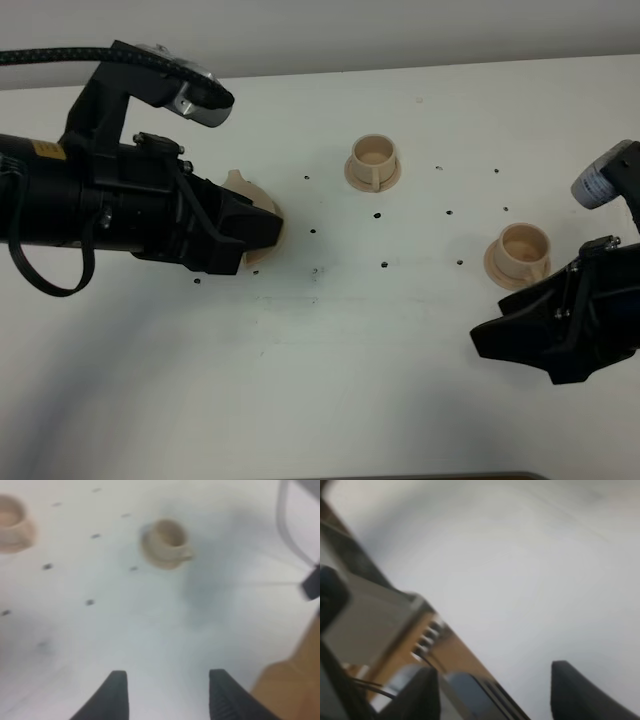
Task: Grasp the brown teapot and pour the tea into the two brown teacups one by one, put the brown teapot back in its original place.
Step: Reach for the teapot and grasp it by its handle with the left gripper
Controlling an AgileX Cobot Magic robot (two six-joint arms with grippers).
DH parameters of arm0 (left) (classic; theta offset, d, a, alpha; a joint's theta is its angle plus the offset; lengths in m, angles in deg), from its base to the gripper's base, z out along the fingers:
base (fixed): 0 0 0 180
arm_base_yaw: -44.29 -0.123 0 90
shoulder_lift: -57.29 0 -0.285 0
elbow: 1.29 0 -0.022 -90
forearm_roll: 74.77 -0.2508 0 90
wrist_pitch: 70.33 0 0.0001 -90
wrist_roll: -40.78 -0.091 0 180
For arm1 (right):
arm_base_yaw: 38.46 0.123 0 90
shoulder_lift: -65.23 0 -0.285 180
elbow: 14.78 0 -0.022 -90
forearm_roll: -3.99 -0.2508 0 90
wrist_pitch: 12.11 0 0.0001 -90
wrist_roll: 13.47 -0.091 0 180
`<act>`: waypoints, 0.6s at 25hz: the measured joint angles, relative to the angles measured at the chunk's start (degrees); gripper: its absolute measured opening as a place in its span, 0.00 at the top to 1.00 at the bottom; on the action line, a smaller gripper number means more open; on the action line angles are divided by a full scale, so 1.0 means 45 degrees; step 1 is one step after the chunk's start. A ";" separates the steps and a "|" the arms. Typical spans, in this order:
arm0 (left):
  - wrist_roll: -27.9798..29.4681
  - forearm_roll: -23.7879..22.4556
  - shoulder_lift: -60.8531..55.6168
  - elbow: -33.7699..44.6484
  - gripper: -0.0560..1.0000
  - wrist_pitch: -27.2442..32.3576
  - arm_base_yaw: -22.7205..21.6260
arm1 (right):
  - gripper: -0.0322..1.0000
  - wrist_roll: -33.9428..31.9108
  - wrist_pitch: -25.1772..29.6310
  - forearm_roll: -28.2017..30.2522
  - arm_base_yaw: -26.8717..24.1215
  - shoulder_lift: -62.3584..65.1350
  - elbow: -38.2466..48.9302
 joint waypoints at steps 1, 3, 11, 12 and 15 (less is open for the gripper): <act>0.0664 -0.0697 0.0000 -0.0108 0.56 -0.0031 0.0000 | 0.52 -0.0678 0.0000 0.0782 0.0000 0.0000 -0.0250; 0.1748 -0.1812 0.0025 -0.0318 0.56 -0.0044 0.0000 | 0.53 -0.2166 -0.0010 0.2228 0.0000 0.0000 -0.0620; 0.4305 -0.4711 0.1874 -0.2043 0.56 0.0720 0.0000 | 0.56 -0.6391 0.0074 0.6940 0.0000 0.0000 -0.1250; 0.4436 -0.4930 0.2214 -0.2363 0.56 0.0871 0.0000 | 0.56 -0.7016 0.0162 0.7632 0.0000 0.0013 -0.1286; 0.4841 -0.5692 0.3317 -0.3343 0.56 0.1400 0.0000 | 0.56 -0.8762 0.0716 0.9539 0.0000 0.0267 -0.1318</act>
